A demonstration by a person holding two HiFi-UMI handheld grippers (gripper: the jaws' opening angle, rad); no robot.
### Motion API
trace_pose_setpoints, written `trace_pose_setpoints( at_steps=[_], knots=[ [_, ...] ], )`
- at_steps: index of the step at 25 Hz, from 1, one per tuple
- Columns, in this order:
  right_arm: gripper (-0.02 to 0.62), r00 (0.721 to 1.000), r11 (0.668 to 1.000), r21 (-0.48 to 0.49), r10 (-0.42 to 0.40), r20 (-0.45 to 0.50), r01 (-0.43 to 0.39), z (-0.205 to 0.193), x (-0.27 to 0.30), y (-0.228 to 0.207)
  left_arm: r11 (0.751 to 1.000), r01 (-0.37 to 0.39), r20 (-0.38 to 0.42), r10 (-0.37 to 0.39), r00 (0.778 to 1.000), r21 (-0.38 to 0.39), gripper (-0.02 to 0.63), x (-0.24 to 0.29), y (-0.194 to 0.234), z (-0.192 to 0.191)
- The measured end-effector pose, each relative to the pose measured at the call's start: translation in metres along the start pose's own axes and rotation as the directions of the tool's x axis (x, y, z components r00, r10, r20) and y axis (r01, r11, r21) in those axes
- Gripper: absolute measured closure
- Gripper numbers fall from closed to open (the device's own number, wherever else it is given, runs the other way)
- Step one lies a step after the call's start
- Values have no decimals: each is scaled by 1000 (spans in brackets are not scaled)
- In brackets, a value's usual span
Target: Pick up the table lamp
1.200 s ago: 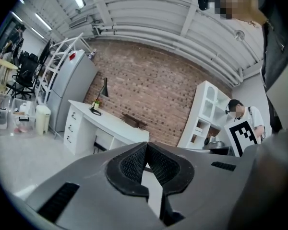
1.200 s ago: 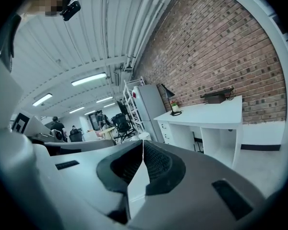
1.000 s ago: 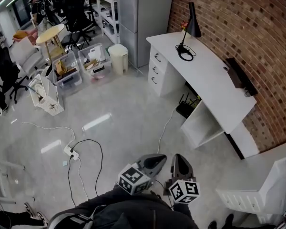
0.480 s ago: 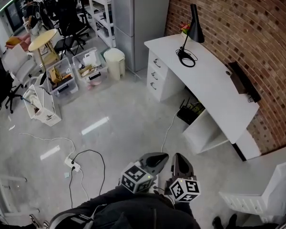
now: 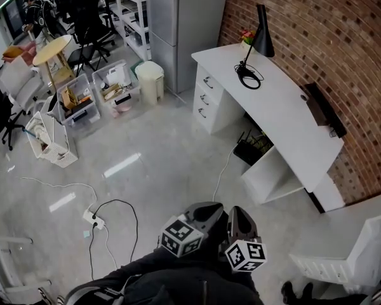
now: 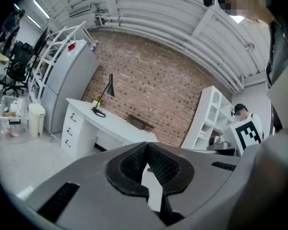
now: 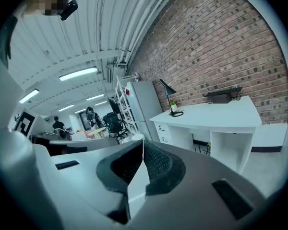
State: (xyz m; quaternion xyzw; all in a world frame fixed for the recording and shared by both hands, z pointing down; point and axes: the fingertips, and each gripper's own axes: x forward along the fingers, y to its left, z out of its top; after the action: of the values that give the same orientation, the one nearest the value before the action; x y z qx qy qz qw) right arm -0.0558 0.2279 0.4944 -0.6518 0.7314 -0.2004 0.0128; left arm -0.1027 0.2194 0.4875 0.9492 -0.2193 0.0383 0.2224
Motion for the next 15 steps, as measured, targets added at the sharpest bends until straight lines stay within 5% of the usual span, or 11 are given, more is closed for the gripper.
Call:
trace_pose_setpoints(
  at_steps=[15],
  knots=[
    [584, 998, 998, -46, 52, 25, -51, 28, 46, -12, 1000, -13, 1, 13, 1000, 18, 604, 30, 28, 16]
  ],
)
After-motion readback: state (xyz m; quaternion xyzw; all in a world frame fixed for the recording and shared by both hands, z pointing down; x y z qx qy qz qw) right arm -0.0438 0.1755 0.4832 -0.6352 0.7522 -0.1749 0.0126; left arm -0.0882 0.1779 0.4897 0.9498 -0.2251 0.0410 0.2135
